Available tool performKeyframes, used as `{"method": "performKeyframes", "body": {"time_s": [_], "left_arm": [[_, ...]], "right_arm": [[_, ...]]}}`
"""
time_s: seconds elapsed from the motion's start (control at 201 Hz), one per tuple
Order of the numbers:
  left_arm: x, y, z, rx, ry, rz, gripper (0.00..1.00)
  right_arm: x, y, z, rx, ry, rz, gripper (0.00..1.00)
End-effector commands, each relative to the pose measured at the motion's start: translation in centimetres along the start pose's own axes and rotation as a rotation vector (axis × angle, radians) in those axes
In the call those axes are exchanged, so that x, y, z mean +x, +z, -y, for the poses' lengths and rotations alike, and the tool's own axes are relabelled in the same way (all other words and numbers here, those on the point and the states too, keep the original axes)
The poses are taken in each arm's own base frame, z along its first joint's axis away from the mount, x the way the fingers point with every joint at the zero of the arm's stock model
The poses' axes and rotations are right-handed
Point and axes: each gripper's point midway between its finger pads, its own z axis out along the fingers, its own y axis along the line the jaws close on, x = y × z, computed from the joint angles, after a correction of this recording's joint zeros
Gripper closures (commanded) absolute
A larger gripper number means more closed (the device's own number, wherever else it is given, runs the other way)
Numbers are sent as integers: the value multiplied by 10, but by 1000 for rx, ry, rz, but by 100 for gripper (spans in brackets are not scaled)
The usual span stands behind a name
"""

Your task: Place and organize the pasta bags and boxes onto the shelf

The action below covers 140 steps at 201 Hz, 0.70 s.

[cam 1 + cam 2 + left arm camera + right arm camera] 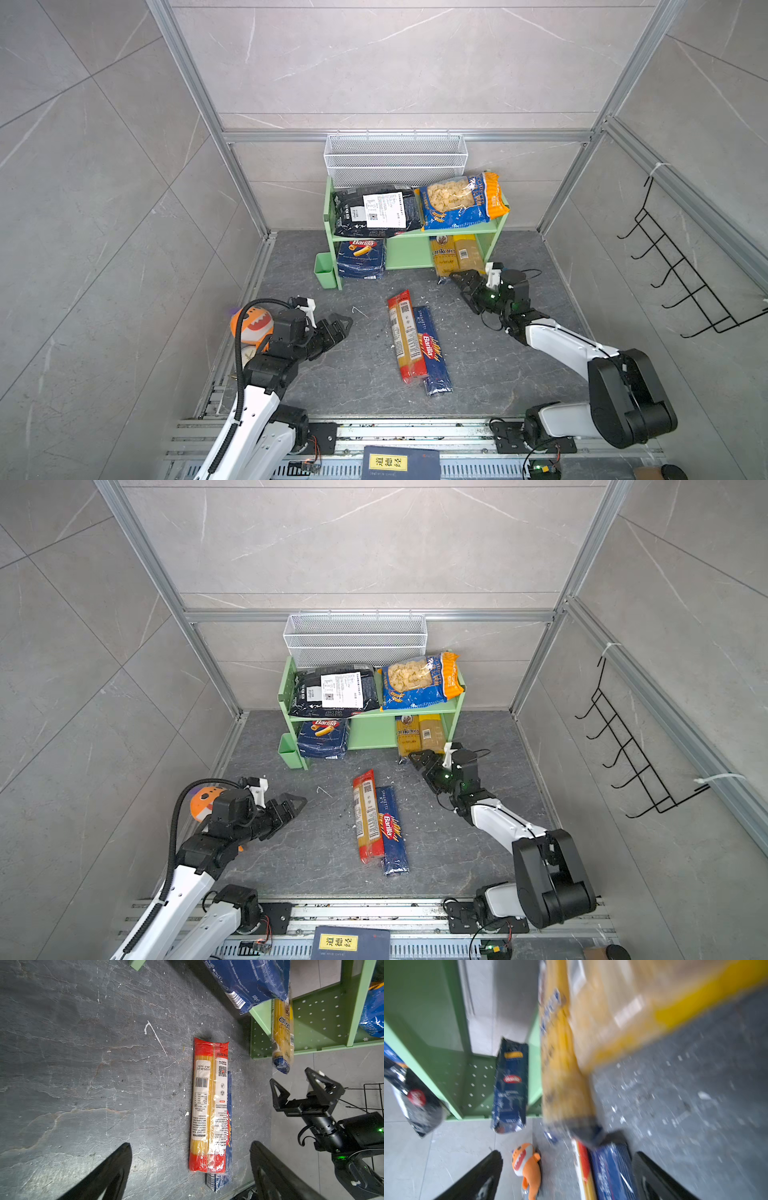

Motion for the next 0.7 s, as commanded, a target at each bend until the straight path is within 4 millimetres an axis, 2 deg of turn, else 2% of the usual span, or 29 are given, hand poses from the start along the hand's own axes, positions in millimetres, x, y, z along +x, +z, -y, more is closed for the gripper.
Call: {"method": "performKeyframes", "body": {"time_s": [0.0,0.07,0.134,0.154,0.264,0.329,0.398,0.443,0.493,0.528,0.692], "left_arm": [[7,-4,0,10,5,-15,9],[8,-6,0,12,6,-13,9],[9,-7,0,16,2,-10,9],[9,-8,0,19,1,-8,9],[12,-11,-1,27,-6,-1,9],[14,-13,-3,25,-8,0,9],[16,-16,-5,19,-6,2,9],[18,-17,-7,12,-6,4,9],[19,-19,-10,5,-5,9,9],[20,-20,-12,0,-3,12,9],[24,-23,-18,-15,-6,20,9]], "right_arm": [[21,-14,9,42,-42,-32,1],[30,-22,13,56,-48,-37,2],[37,-27,13,51,-54,-43,7],[39,-29,12,49,-54,-46,11],[44,-34,11,51,-66,-50,47],[44,-35,9,49,-70,-54,57],[50,-33,4,45,-68,-85,55],[59,-31,2,58,-84,-115,47],[75,-31,1,84,-119,-150,35],[85,-31,1,108,-146,-168,30],[137,-41,6,185,-266,-254,20]]}}
